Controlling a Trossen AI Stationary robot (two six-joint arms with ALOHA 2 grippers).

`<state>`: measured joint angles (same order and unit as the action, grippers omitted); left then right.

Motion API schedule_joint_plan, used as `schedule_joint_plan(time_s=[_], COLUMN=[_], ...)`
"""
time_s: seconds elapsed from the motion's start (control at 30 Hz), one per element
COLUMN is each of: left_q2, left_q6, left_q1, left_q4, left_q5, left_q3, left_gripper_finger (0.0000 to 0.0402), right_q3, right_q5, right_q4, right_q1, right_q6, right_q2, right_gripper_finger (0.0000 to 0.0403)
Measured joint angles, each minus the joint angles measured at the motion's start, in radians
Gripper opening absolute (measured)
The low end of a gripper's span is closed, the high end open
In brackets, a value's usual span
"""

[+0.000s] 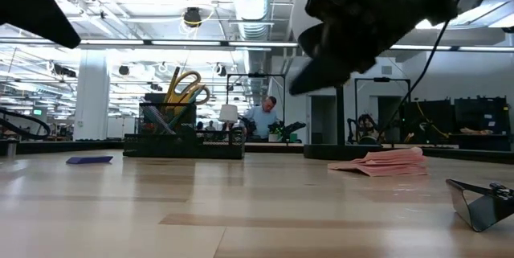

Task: Pick and place office supplies into organizer
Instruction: Put the pink sticky note pad into the black desk organizer

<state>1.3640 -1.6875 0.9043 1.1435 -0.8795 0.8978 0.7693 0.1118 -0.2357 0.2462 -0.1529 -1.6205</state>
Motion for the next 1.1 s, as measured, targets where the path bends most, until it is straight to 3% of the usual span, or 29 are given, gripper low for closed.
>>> schedule_joint_plan(time_s=[0.2, 0.53, 0.67, 0.83, 1.1], left_q2=[0.0, 0.0, 0.0, 0.0, 0.0], left_q6=[0.003, 0.037, 0.053, 0.054, 0.054], left_q1=[-0.023, -0.068, -0.079, -0.081, -0.081], left_q4=[0.001, -0.003, -0.002, -0.003, -0.014], left_q5=[0.0, 0.001, 0.0, 0.001, 0.001], left_q3=[0.0, 0.0, 0.0, 0.0, 0.0], left_gripper_finger=[0.0055, 0.0055, 0.0055, 0.0055, 0.0055], right_q3=[0.087, 0.122, 0.124, 0.124, 0.124], right_q5=[-0.092, -0.106, -0.1, -0.003, -0.032], right_q4=[0.374, 0.597, 0.646, 0.665, 0.638], right_q1=[0.017, 0.084, 0.092, 0.094, 0.109], right_q6=[-0.006, -0.015, 0.063, 0.082, 0.082], right_q2=[0.023, -0.002, -0.003, -0.004, -0.004], right_gripper_finger=[0.0087, 0.0087, 0.0087, 0.0087, 0.0087])
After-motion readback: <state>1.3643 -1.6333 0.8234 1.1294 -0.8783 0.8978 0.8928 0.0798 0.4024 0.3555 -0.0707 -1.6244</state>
